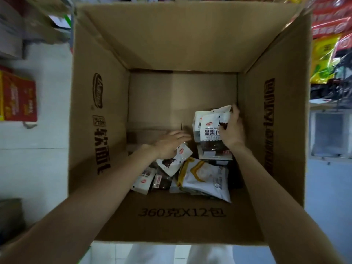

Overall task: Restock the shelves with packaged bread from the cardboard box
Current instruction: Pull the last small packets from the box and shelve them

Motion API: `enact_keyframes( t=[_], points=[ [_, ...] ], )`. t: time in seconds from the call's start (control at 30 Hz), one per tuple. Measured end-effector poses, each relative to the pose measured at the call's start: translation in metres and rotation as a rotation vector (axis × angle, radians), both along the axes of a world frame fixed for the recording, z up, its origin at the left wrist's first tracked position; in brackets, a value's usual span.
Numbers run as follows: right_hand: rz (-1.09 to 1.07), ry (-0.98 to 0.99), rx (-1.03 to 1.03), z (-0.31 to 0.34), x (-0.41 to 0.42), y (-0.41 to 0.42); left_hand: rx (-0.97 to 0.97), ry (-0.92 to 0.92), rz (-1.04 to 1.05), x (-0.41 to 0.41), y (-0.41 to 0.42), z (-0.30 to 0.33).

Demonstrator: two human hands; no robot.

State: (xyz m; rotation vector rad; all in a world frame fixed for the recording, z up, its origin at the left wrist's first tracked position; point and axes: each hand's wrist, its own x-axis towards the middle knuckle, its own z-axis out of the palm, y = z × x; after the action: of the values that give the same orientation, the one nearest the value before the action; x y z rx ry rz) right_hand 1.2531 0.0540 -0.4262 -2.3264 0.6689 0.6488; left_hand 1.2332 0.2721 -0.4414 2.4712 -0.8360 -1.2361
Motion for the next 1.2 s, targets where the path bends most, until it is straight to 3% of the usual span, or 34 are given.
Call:
enact_keyframes(
  t=[0.07,0.17,0.3,0.47,0.63,0.77,1.07,1.2],
  points=[
    [0.004,0.02,-0.085,-0.006,0.001,-0.002,0.066,0.074,-0.13,-0.004,-0.011,-0.012],
    [0.016,0.038,-0.096,-0.014,0.004,-0.006,0.146,-0.068,-0.187,-0.006,-0.014,-0.017],
    [-0.013,0.014,-0.05,-0.012,0.0,-0.004,0.168,-0.227,-0.002,0.002,0.01,-0.007],
    [-0.046,-0.097,-0.076,0.017,-0.011,0.002,0.171,-0.251,0.241,0.015,0.046,0.023],
    [0.044,-0.417,-0.11,0.083,-0.029,-0.001,-0.07,-0.379,0.707,0.015,0.05,0.078],
    [0.058,-0.636,-0.122,0.153,-0.036,-0.014,-0.282,-0.334,0.975,0.02,0.045,0.14],
    [-0.049,-0.759,0.045,0.283,-0.012,-0.067,-0.622,-0.463,1.167,0.042,-0.001,0.287],
    [0.045,-0.798,0.06,0.329,0.005,-0.092,-0.655,-0.475,1.22,0.053,-0.025,0.326]
  ],
)
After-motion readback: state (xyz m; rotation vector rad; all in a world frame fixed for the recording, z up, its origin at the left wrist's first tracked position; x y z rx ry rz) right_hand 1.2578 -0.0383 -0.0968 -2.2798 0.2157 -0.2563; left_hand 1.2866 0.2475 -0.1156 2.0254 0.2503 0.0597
